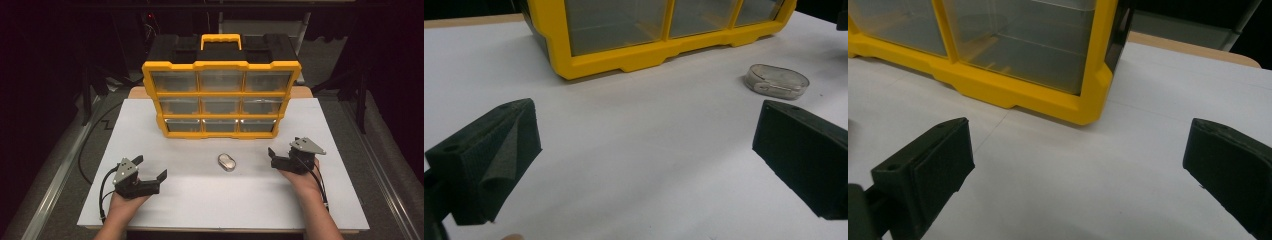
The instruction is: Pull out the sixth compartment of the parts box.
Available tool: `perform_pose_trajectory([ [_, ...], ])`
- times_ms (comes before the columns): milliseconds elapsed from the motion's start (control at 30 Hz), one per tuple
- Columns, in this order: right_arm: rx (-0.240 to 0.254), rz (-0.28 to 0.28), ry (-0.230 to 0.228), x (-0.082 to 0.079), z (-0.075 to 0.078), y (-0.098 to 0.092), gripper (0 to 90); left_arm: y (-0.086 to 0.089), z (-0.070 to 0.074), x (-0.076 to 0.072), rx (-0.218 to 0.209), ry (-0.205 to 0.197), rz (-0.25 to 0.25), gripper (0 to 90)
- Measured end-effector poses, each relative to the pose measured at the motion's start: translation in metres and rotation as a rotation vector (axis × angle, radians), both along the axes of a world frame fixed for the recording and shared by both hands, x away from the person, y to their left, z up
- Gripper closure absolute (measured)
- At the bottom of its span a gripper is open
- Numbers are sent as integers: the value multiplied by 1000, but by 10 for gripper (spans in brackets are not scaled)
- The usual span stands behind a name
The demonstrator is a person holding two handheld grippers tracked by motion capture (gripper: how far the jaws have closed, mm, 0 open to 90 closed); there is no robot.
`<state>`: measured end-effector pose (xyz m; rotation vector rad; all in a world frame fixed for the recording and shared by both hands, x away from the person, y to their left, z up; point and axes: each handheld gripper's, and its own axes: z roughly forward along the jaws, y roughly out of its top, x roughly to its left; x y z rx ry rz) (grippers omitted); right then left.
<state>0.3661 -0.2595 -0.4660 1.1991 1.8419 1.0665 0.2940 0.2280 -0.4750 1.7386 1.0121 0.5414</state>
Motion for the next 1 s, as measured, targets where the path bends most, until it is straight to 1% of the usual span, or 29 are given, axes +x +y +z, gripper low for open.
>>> perform_pose_trajectory([
  [167, -37, 20, 0, -5, 1, 2, 0, 1, 2, 0, -6, -8, -7, 7],
  [200, -34, 21, 2, -6, 1, 3, 0, 2, 2, 0, -4, -9, -9, 7],
  [233, -40, 28, 2, -8, 1, 3, 0, 2, 2, 0, -4, -13, -7, 7],
  [267, -52, 32, -4, -9, 2, 2, 0, 1, 2, -1, 1, -23, 7, 7],
  [300, -50, 38, -2, -11, 2, 2, 0, 1, 2, -1, 0, -31, 21, 7],
  [367, -47, 49, -1, -16, 3, 0, 0, 2, 2, -2, 0, -35, 27, 7],
  [467, -60, 49, -6, -23, 5, -4, 0, 3, 2, -1, 0, -33, 30, 6],
  [533, -60, 51, -2, -25, 4, -7, 0, 2, 1, -1, -2, -29, 29, 2],
  [567, -62, 55, 0, -25, 3, -7, 0, 2, 1, -1, 5, -29, 22, 2],
  [733, -86, 63, 18, -24, 0, -7, 0, 0, 0, -1, 1, -44, 8, 1],
  [833, -105, 68, 25, -25, -1, -5, 0, 0, 0, 0, 9, -37, -4, 1],
  [1000, -134, 79, 34, -24, -3, -3, 0, -1, 1, -2, -3, -52, -7, 2],
])
